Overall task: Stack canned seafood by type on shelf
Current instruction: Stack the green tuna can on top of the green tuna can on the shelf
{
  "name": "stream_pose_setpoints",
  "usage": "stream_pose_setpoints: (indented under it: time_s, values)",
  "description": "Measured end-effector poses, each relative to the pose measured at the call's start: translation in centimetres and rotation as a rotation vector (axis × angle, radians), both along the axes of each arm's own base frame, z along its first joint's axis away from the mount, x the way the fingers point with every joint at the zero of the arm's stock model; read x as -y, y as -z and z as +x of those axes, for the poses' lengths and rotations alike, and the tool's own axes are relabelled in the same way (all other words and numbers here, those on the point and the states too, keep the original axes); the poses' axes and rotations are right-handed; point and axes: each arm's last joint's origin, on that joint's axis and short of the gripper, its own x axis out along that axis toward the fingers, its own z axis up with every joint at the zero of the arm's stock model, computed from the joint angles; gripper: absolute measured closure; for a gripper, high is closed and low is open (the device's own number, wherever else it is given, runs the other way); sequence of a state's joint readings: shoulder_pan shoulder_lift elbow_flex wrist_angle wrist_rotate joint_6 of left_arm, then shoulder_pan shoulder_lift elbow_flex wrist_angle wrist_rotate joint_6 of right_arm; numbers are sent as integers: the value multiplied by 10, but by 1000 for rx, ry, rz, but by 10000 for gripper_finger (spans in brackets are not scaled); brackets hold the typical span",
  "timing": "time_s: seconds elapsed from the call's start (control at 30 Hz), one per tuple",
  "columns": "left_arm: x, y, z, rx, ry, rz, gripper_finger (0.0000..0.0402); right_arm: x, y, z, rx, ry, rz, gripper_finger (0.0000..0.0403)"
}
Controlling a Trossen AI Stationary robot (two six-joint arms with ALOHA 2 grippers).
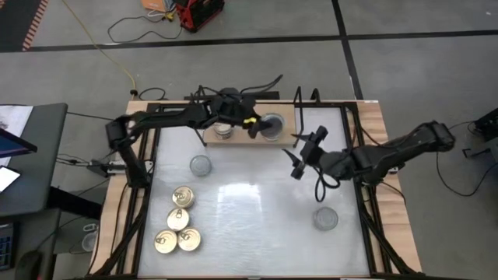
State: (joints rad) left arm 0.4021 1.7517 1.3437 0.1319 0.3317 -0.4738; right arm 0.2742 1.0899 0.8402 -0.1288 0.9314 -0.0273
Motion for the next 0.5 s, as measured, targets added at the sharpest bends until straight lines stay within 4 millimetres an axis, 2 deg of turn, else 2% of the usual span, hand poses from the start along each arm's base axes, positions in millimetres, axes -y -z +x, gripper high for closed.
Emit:
stream_pose_setpoints:
  time_s: [0.1,0.27,0.5]
  values:
    - [-16,12,6,34,-60,-45,272,4,-1,-5,-1,16,20,111]
    - [-34,20,9,104,-146,-93,272,1,-1,-13,-17,1,34,111]
    - [-38,20,10,118,-242,-98,272,-4,-1,-16,-24,-24,38,111]
